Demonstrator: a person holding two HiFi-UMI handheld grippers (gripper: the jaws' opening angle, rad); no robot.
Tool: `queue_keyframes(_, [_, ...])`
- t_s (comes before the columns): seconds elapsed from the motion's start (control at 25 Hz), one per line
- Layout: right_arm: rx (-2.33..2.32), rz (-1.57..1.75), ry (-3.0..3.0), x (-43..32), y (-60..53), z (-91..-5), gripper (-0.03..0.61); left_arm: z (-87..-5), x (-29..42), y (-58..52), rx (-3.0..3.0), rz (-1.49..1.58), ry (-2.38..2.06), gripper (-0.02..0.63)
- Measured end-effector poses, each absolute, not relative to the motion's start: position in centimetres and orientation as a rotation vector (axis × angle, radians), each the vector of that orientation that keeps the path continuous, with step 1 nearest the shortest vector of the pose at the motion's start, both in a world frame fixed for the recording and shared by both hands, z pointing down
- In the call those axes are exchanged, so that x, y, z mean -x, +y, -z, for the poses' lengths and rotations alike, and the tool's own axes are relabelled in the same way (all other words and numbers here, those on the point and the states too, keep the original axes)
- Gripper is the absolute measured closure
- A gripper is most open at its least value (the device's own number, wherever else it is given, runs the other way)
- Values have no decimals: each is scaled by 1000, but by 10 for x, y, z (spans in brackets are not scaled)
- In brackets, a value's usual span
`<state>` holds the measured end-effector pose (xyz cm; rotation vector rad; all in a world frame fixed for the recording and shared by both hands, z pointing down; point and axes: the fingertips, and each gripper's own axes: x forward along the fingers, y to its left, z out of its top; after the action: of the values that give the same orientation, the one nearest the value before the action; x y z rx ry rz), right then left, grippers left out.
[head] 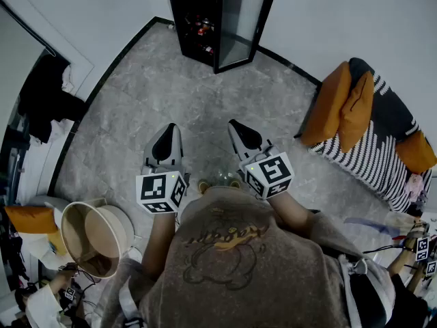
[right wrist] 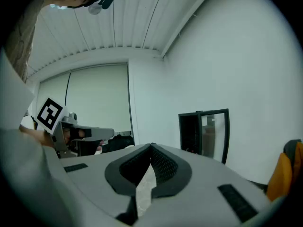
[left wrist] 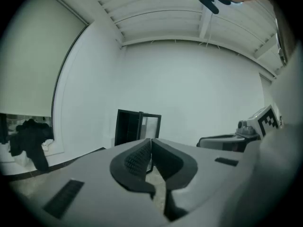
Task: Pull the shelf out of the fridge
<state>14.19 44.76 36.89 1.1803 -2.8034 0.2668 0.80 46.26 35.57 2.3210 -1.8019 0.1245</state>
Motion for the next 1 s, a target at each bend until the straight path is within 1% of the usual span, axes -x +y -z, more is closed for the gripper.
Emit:
queue_keyframes(0.4, [-1244,-323,-2836,-124,466,-382,557,-381,19,485,-2343,-145,-1745,604])
queue_keyframes(0.6, [-1291,-363,-2804,-119,445,-392,557,-391,33,461,-2336,-143,-1718,604])
queue_keyframes(1.0, [-1303,-304,-2821,-91,414,-396,555,-391,49,426,-2363,-90,-1710,604])
